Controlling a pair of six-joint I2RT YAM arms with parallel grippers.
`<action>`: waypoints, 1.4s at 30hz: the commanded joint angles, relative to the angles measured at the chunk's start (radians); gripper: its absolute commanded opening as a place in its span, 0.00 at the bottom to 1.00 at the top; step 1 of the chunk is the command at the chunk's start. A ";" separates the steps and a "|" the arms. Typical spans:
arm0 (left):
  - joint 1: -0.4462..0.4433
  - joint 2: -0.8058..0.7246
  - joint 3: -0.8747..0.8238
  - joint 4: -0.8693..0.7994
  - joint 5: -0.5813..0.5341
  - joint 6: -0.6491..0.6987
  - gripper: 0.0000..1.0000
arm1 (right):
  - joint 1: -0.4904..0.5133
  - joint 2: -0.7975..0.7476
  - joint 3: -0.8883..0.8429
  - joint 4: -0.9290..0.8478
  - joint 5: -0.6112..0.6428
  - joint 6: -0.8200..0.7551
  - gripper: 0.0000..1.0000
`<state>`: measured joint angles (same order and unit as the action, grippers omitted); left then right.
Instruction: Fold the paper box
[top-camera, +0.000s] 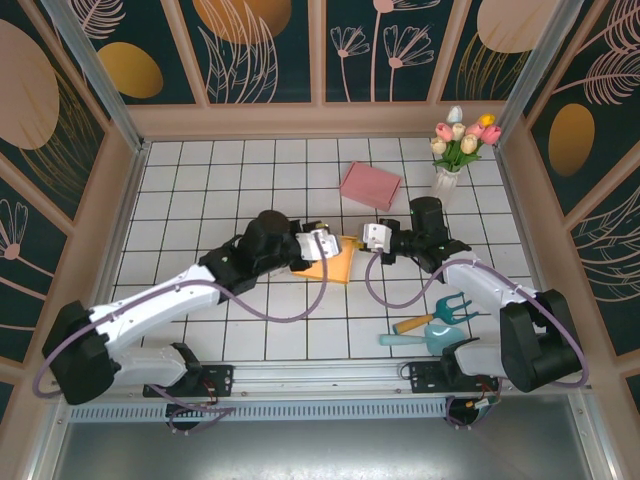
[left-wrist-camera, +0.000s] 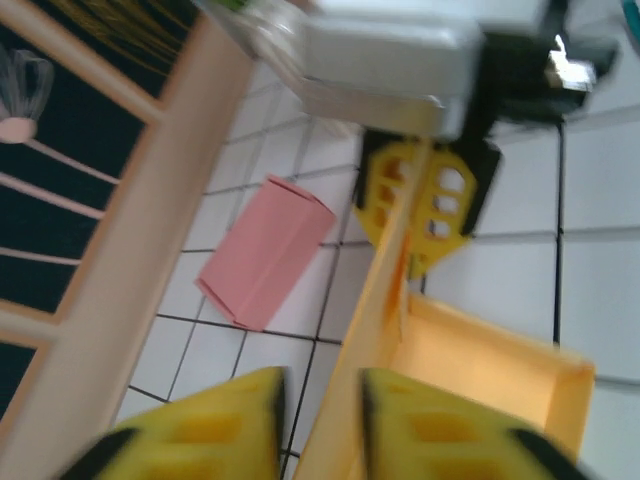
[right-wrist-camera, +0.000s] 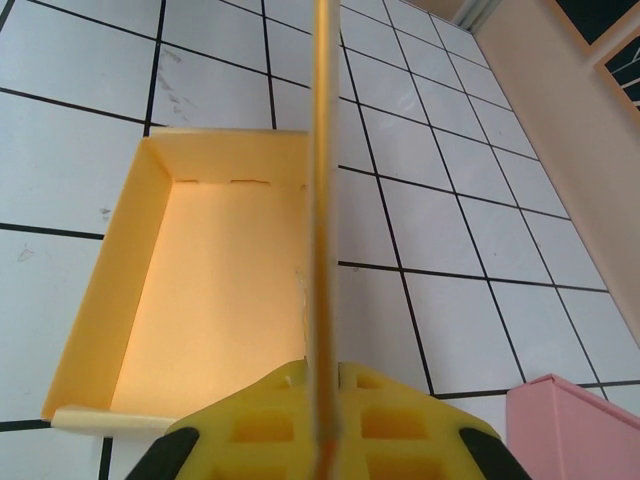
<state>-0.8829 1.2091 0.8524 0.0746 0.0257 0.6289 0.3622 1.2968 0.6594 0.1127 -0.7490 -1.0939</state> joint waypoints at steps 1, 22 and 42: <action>-0.002 -0.139 -0.090 0.269 -0.092 -0.281 0.37 | -0.002 0.002 0.005 0.051 -0.013 0.016 0.00; 0.295 0.032 0.161 -0.141 -0.196 -1.308 0.98 | 0.031 -0.023 -0.015 0.057 0.081 -0.009 0.00; 0.300 0.219 0.093 -0.115 0.114 -1.639 0.78 | 0.039 0.007 0.002 0.103 0.179 0.034 0.00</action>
<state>-0.5735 1.4471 0.9600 -0.0441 0.1261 -0.9749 0.3946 1.2968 0.6521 0.1650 -0.5930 -1.0836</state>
